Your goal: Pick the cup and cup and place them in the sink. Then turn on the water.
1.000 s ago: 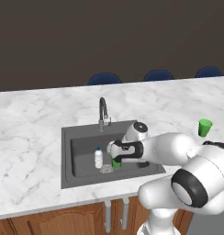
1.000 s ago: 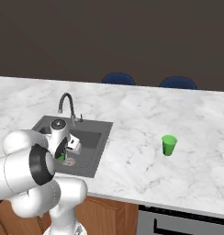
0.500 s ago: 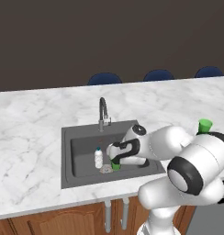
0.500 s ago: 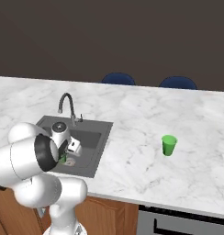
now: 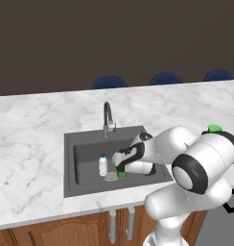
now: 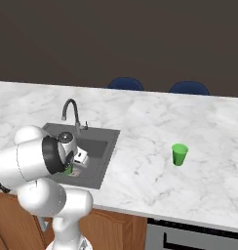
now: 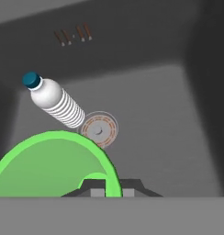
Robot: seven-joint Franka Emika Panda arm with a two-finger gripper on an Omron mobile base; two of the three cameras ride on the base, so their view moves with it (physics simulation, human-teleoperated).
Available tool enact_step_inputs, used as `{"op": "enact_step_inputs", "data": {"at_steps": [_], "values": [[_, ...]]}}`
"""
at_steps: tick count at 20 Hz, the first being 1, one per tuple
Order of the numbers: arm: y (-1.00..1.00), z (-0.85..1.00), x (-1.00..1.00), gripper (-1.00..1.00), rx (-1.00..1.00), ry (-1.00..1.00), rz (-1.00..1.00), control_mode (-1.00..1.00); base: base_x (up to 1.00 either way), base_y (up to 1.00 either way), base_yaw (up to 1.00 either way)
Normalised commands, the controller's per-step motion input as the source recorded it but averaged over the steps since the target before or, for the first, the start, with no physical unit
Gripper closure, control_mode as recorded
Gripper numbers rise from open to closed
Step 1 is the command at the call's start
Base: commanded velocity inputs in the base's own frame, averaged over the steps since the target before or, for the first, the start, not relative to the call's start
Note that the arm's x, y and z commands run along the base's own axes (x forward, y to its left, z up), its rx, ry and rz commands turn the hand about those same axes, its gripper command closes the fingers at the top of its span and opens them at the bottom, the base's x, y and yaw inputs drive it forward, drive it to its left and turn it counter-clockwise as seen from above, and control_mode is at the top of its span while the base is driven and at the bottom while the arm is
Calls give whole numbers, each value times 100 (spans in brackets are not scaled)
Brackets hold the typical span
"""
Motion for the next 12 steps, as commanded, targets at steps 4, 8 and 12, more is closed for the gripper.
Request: {"op": "enact_step_inputs", "data": {"at_steps": [4, 8, 12], "values": [[-1, -15, 8, 100, 0, -2, 0, -100, 0, 0, 0], [-1, -17, 8, 100, 0, -1, 0, -100, 0, 0, 0], [-10, -16, 5, 100, 0, 0, 0, -100, 0, 0, 0]]}}
